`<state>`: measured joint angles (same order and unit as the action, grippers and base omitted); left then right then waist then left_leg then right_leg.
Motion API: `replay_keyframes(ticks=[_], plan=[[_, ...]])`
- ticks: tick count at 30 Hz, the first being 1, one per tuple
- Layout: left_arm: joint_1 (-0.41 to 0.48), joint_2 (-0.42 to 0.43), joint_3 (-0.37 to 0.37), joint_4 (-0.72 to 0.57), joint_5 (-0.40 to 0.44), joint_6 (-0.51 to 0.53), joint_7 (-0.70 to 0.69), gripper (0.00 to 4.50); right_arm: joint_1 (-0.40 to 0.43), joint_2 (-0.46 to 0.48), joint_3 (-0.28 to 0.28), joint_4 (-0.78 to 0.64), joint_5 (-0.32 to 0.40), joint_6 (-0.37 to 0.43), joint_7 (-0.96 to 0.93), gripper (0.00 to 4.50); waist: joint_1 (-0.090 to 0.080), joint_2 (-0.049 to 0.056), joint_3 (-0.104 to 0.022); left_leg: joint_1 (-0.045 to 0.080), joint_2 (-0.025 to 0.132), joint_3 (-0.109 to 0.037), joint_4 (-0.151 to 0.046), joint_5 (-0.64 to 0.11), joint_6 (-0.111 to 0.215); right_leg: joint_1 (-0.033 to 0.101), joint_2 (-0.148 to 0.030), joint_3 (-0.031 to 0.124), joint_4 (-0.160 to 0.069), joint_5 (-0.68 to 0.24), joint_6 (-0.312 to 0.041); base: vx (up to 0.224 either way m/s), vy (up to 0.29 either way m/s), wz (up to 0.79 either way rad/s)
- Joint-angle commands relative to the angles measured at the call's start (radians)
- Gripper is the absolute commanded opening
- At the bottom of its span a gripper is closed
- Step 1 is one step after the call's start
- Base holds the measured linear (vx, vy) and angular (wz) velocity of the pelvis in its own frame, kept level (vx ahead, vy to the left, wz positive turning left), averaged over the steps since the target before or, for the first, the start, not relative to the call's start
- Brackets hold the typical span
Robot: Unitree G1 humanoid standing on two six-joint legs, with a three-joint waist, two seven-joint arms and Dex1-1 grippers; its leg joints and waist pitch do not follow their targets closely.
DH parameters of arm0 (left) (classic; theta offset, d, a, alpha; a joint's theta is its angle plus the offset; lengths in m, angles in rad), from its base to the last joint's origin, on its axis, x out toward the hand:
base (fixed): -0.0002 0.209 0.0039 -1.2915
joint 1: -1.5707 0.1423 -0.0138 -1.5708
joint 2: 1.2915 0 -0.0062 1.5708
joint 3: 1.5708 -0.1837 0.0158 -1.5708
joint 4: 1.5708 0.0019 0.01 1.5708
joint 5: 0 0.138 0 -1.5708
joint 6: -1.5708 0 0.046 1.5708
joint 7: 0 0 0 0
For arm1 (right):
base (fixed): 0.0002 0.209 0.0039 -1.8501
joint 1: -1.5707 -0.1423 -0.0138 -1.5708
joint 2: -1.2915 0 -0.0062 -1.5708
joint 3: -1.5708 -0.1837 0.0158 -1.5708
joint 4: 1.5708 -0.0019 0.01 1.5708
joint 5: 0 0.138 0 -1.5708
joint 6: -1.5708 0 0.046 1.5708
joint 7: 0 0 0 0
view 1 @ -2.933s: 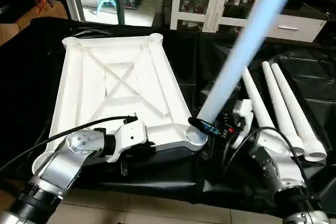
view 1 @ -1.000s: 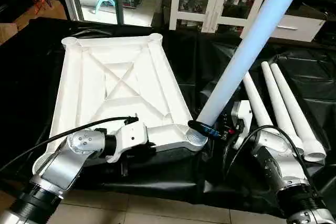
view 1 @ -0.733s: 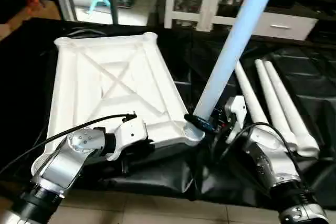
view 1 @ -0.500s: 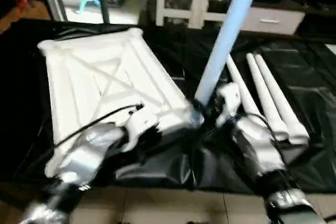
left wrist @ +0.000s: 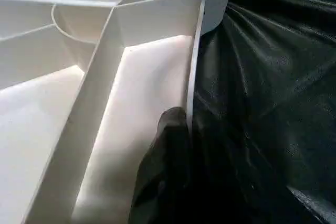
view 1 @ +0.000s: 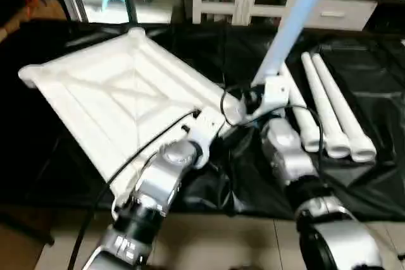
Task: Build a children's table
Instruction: Insert table leg to table base
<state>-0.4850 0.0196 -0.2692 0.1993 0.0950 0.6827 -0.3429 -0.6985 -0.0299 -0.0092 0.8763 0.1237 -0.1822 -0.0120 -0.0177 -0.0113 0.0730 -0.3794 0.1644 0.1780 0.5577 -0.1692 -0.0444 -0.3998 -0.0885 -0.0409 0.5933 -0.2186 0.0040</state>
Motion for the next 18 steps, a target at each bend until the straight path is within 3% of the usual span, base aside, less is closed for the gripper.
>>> replay_keyframes(ticks=[1, 3, 12, 14, 16, 18], plan=[[-0.032, 0.027, 0.126, -0.024, 0.030, -0.023, 0.131, 0.00, 0.096, -0.012, -0.009, 0.152, -0.008, 0.080, -0.023, 1.85, -0.010, -0.004, -0.040, 0.013, 0.058, -0.029, -0.082, -0.495, -0.019, 0.006, -0.043, 0.036, -0.100, -0.374, -0.109, 0.000, 0.000, 0.00], [-0.018, 0.046, 0.129, -0.033, 0.035, -0.010, 0.115, 0.00, 0.082, -0.013, -0.022, 0.174, -0.006, 0.072, -0.011, 1.85, -0.011, -0.004, -0.041, 0.007, 0.060, -0.025, -0.082, -0.450, -0.011, 0.008, -0.043, 0.037, -0.097, -0.304, -0.118, 0.000, 0.000, 0.00], [-0.006, 0.078, 0.106, -0.045, 0.019, -0.010, 0.081, 0.00, 0.066, -0.003, -0.030, 0.194, 0.000, 0.075, 0.055, 1.85, -0.012, -0.006, -0.042, 0.003, 0.058, -0.020, -0.081, -0.432, 0.001, 0.012, -0.046, 0.037, -0.100, -0.301, -0.128, 0.000, 0.000, 0.00], [0.008, 0.109, 0.073, -0.063, 0.000, -0.039, 0.000, 0.00, 0.059, -0.007, -0.021, 0.181, 0.018, 0.101, 0.157, 1.85, -0.011, -0.008, -0.043, 0.004, 0.058, -0.020, -0.079, -0.432, 0.011, 0.013, -0.047, 0.036, -0.101, -0.307, -0.133, 0.000, 0.000, 0.00], [0.047, 0.185, 0.010, -0.109, -0.027, -0.106, -0.152, 0.00, 0.048, -0.035, -0.009, 0.156, 0.037, 0.114, 0.297, 1.85, -0.016, -0.007, -0.045, -0.011, 0.060, -0.024, -0.081, -0.400, 0.025, 0.025, -0.050, 0.033, -0.096, -0.286, -0.139, 0.000, 0.000, 0.00], [0.094, 0.281, -0.051, -0.156, -0.042, -0.178, -0.301, 0.00, 0.043, -0.076, 0.015, 0.129, 0.043, 0.130, 0.435, 1.85, -0.017, -0.004, -0.045, -0.005, 0.062, -0.023, -0.079, -0.399, 0.037, 0.020, -0.049, 0.031, -0.098, -0.288, -0.157, 0.000, 0.000, 0.00]])
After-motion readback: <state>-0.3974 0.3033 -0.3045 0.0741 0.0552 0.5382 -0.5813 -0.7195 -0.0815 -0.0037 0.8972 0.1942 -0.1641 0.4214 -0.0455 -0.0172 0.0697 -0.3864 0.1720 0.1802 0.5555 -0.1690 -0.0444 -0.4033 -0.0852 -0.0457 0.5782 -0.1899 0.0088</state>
